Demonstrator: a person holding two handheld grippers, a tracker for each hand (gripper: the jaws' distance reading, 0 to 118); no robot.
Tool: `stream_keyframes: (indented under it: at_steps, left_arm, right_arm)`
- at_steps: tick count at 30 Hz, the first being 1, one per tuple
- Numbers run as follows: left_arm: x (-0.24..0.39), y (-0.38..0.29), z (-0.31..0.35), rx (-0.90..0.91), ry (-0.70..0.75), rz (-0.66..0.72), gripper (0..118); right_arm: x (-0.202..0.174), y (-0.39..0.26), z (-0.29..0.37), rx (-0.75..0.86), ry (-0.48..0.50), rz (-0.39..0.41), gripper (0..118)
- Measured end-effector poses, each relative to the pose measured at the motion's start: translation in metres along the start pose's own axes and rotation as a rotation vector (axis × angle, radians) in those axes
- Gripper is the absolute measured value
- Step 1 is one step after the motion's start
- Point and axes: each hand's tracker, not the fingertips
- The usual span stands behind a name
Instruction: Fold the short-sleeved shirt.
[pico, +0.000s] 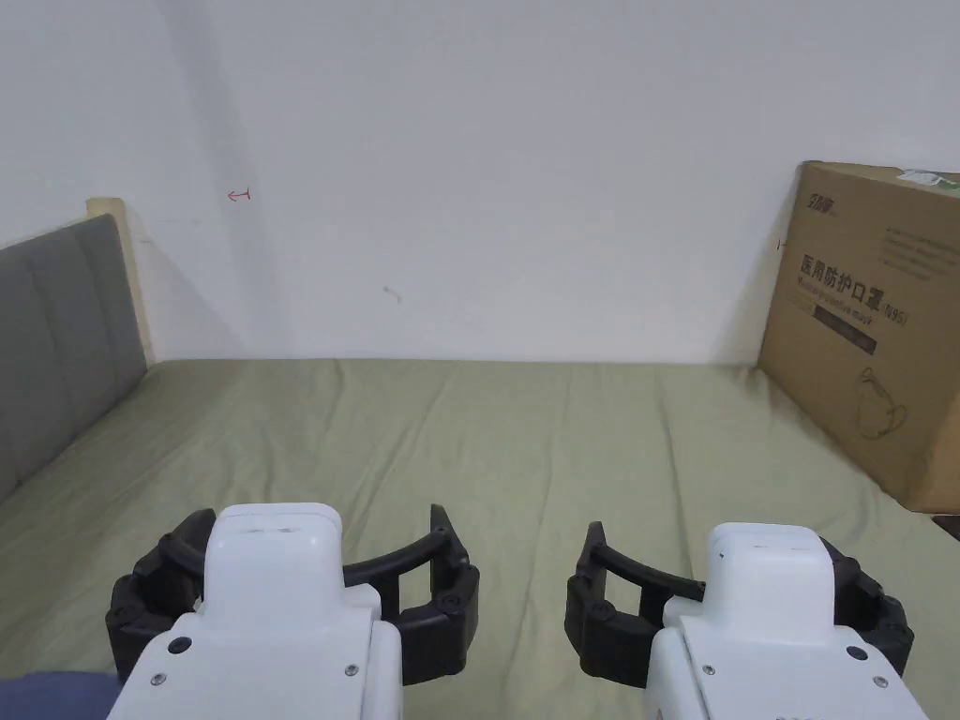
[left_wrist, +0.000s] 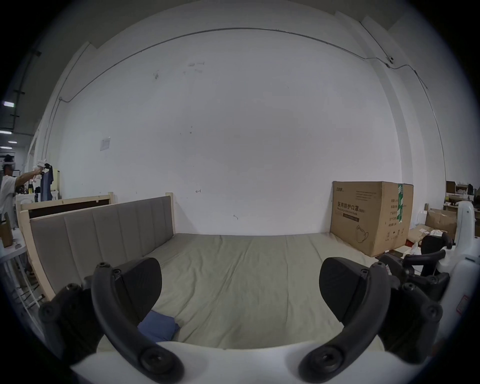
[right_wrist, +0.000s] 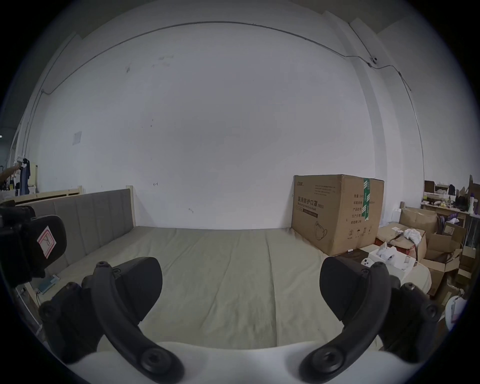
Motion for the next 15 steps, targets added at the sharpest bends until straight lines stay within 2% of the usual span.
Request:
stream_keyframes:
  at_steps: [5,11,15]
  left_arm:
    - [0.005,0.007,-0.002,-0.040,0.005,-0.022,118]
    - [0.010,0.002,-0.003,-0.097,0.009,-0.030,116]
    - [0.009,0.013,-0.003,-0.154,0.004,-0.011,116]
  right_arm:
    - [0.000,-0.001,-0.005,0.002,-0.016,0.037,118]
    - [0.008,0.000,-0.008,0.011,-0.017,0.005,118]
    - [0.010,0.001,-0.008,0.014,-0.040,0.024,118]
